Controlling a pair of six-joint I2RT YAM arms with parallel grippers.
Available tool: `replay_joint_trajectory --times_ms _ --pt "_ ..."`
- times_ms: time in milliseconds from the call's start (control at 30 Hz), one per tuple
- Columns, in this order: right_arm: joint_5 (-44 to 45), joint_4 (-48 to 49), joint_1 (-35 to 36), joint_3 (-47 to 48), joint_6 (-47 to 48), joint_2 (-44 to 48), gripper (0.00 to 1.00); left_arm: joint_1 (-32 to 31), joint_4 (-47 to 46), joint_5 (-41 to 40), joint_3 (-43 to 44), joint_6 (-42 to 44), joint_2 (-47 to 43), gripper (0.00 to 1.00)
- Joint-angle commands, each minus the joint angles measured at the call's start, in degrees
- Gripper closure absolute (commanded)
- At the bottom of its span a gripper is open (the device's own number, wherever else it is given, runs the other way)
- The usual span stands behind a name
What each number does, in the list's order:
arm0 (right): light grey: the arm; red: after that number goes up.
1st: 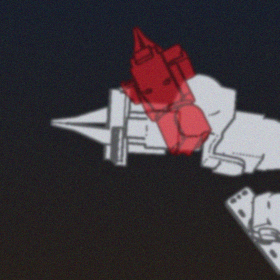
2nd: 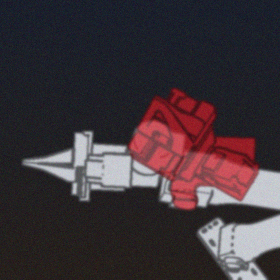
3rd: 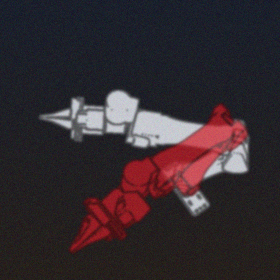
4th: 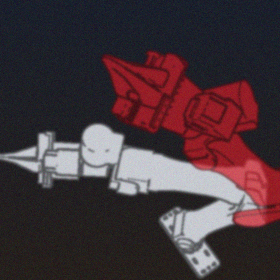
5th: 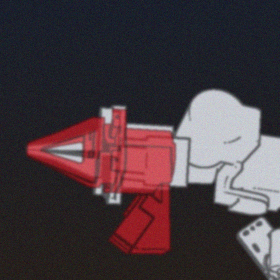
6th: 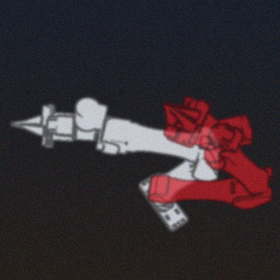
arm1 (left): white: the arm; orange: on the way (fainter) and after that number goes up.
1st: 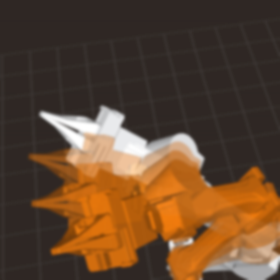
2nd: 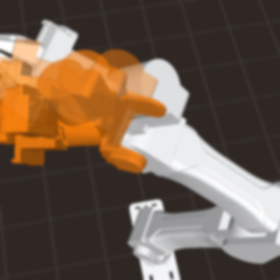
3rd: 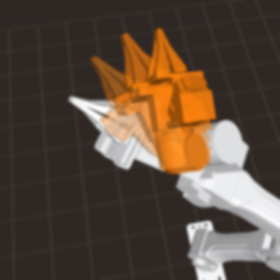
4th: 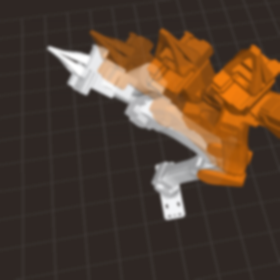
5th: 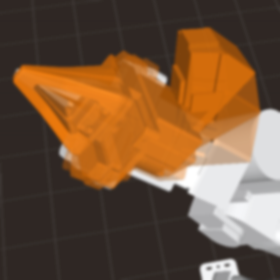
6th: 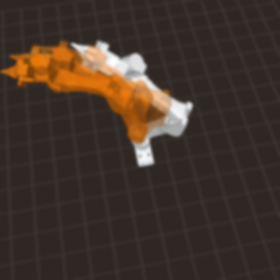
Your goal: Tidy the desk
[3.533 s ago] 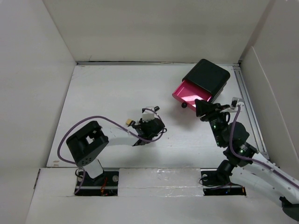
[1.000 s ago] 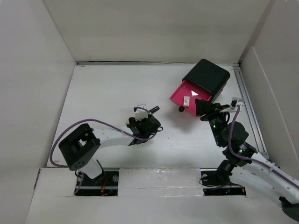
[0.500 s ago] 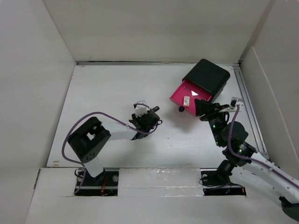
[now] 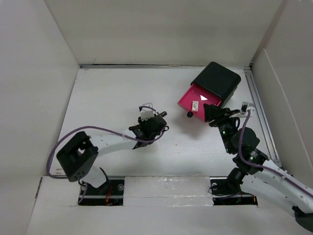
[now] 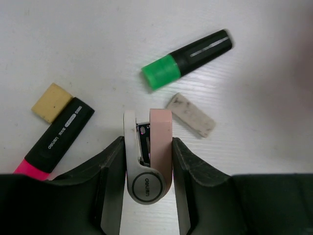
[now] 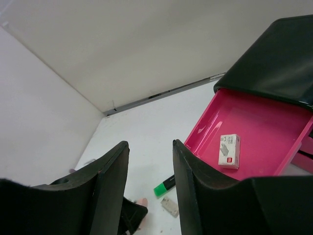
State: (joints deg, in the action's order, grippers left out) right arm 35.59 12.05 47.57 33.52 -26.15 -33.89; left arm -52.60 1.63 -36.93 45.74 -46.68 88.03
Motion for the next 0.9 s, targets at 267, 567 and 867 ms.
replay_joint_trajectory --times_ms 267,567,867 --pt "0.53 2.62 -0.46 0.76 -0.04 0.49 0.54 -1.01 -19.28 14.06 11.72 16.26 -9.38 0.83" --pt "3.25 3.33 -0.46 -1.78 -1.09 5.67 0.55 -1.01 -19.65 26.79 34.82 22.07 10.65 0.82" --pt "3.60 3.77 -0.99 -3.37 -1.97 10.24 0.55 -1.01 -19.29 33.31 45.92 19.78 24.02 0.82"
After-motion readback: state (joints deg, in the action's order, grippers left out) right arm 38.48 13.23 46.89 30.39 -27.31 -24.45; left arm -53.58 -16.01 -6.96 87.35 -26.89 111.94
